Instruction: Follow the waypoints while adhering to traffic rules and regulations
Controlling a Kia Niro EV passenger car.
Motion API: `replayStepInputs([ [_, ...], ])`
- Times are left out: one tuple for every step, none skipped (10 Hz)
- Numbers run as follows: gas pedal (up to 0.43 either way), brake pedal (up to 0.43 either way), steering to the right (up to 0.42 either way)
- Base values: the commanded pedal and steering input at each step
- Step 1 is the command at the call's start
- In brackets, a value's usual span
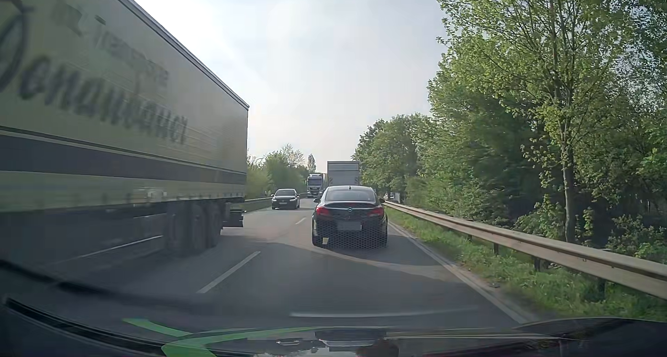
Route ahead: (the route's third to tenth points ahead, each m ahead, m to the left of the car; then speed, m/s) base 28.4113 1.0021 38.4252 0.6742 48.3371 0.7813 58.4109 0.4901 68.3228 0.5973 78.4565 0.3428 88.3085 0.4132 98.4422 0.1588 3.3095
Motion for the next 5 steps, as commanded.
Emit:
replayStepInputs([
  [0.000, 0.110, 0.001],
  [0.000, 0.110, 0.000],
  [0.000, 0.110, 0.000],
  [0.000, 0.116, 0.000],
  [0.000, 0.122, -0.001],
])
